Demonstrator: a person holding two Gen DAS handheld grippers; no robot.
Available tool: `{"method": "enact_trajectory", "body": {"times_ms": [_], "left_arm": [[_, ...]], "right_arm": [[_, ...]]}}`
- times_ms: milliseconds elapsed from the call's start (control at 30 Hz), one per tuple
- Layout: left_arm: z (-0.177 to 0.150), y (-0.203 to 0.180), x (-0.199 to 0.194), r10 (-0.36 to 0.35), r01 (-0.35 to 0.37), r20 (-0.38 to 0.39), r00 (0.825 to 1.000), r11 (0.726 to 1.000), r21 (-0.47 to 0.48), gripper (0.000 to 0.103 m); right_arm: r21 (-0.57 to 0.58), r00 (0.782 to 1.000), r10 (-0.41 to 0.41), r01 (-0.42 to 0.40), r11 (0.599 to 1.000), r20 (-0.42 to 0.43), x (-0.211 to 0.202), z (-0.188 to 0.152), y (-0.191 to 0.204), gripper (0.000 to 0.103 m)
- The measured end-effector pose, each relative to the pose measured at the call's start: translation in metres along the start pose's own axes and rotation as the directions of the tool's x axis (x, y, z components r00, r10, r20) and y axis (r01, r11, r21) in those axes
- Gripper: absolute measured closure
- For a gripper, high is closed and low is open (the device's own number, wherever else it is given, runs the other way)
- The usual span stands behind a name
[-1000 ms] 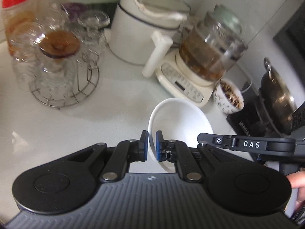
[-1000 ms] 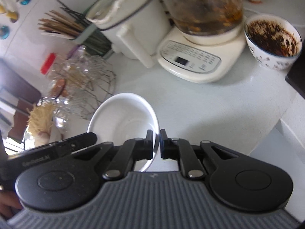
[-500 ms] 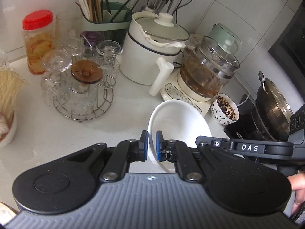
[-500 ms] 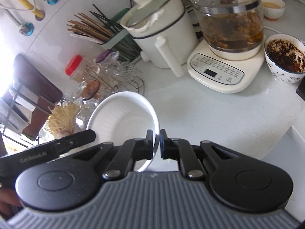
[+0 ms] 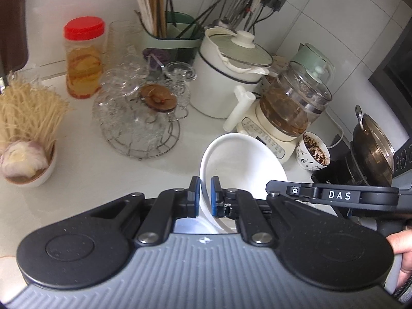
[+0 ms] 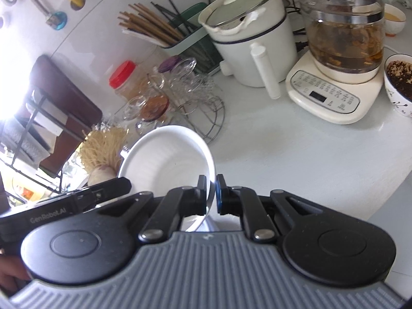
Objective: Organize plates and bowls
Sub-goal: 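Lift the white ceramic bowl by its rim with both grippers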
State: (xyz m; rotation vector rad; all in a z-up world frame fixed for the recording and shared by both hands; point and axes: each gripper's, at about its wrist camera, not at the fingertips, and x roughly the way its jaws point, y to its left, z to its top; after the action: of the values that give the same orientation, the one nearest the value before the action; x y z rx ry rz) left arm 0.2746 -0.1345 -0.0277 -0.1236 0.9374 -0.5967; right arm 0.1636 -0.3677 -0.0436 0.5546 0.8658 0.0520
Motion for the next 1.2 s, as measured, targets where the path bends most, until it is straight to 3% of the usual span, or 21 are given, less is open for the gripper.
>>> {"method": "enact_trajectory", "body": {"times_ms": [367, 767, 1200], "left_arm": [[-0.025, 0.026, -0.007, 0.021, -0.022, -0.047, 0.999, 1.0, -0.02, 0.093], [-0.047, 0.039, 0.011, 0.057, -0.061, -0.143, 0.988, 0.998, -0.026, 0.093], [-0.062, 0.051, 0.015, 0.089, -0.097, -0.185, 0.979, 0.995, -0.033, 0.093]], "right_arm": [[-0.019, 0.998, -0.039, 0.038, 0.999, -0.046, 0.016, -0.023, 0.021, 0.093], [-0.06, 0.99, -0.114, 0.109, 0.992, -0.088, 0.038, -0.046, 0.031, 0.091], [-0.084, 0.982, -0.126, 0.115, 0.99, -0.144, 0.051, -0.063, 0.038, 0.091]]}}
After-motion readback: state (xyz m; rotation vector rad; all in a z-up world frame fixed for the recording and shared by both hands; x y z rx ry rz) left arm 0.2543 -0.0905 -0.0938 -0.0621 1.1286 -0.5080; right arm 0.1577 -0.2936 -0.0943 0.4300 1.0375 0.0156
